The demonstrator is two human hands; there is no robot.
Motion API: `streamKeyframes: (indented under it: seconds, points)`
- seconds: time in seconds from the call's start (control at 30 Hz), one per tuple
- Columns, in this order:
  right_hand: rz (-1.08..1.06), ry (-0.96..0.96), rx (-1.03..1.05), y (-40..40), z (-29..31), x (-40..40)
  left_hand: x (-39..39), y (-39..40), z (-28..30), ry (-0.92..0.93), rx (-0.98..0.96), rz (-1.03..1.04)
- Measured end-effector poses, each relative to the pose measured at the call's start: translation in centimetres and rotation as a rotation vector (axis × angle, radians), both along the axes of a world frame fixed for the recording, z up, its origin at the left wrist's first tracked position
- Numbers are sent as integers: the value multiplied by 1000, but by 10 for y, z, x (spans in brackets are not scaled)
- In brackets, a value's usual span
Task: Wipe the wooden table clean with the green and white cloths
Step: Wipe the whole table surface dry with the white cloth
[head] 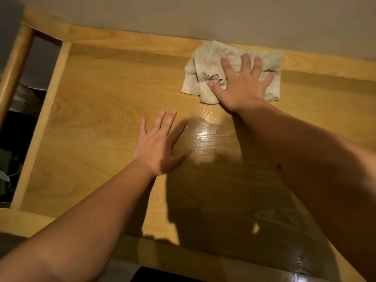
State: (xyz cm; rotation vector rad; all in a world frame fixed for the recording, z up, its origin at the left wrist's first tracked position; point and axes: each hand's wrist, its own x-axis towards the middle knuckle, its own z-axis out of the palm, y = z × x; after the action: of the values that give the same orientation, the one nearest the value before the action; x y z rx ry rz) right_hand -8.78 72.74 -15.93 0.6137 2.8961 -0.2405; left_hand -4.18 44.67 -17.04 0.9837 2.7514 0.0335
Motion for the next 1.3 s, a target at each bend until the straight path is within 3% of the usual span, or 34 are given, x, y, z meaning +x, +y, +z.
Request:
streamKeyframes:
  seconds: [0.37,0.67,0.83,0.9,1.03,1.3]
  points:
    - [30,-18,-8,-40,3,144,0,-1,-3,10,18,8]
    - [-15,80,39,-96,7,278,3,1,2,-10,-11,21]
    - [42,75,1,-113,2,353,24,50,18,-93,-54,218]
    - [43,94,-17,-115,1,377,56,84,22,-125,7,190]
    - [46,93,-6,-112,2,403,119,120,12,-93,-28,13]
    - [-28,60,-28,-104,7,406,124,120,6,-46,-16,13]
